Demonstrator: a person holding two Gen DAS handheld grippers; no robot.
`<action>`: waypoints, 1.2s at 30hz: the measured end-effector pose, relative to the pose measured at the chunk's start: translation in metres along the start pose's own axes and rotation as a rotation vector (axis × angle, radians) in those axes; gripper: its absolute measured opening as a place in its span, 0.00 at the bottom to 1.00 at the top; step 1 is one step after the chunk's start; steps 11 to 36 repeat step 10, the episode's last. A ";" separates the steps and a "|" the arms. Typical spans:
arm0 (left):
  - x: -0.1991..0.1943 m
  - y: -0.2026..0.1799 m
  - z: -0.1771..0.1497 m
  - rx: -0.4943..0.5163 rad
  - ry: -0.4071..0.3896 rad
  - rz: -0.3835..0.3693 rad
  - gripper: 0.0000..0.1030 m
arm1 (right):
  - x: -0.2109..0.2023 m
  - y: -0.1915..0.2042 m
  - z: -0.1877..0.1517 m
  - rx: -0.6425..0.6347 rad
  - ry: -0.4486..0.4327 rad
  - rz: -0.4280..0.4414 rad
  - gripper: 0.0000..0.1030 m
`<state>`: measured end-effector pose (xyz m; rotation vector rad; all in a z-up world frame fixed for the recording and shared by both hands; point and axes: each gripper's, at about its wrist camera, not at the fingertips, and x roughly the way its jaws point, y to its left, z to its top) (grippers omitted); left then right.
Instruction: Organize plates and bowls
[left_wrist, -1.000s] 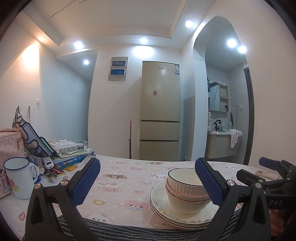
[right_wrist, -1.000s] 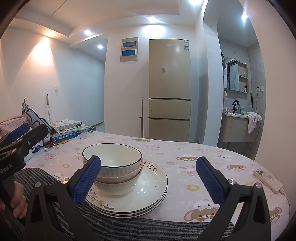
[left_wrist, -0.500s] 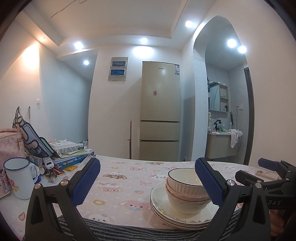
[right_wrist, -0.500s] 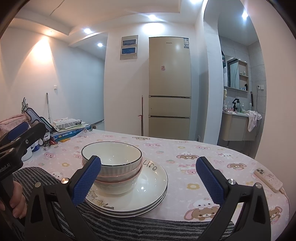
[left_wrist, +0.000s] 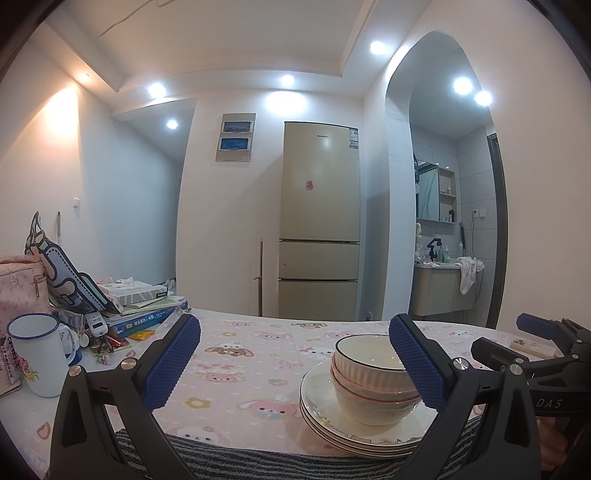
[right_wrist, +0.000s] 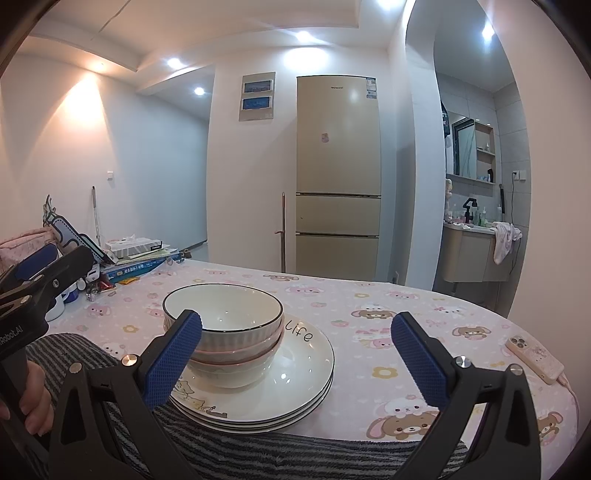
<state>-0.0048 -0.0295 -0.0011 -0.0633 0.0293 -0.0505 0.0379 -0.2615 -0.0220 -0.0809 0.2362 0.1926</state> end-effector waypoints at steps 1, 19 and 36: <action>0.000 0.000 0.000 0.000 0.000 0.000 1.00 | 0.000 0.000 0.000 0.001 0.000 0.000 0.99; 0.000 0.000 0.000 0.000 0.002 0.000 1.00 | -0.002 0.001 0.000 -0.002 -0.007 -0.001 0.99; 0.000 0.000 0.000 0.000 0.002 0.000 1.00 | -0.002 0.001 0.000 -0.002 -0.007 -0.001 0.99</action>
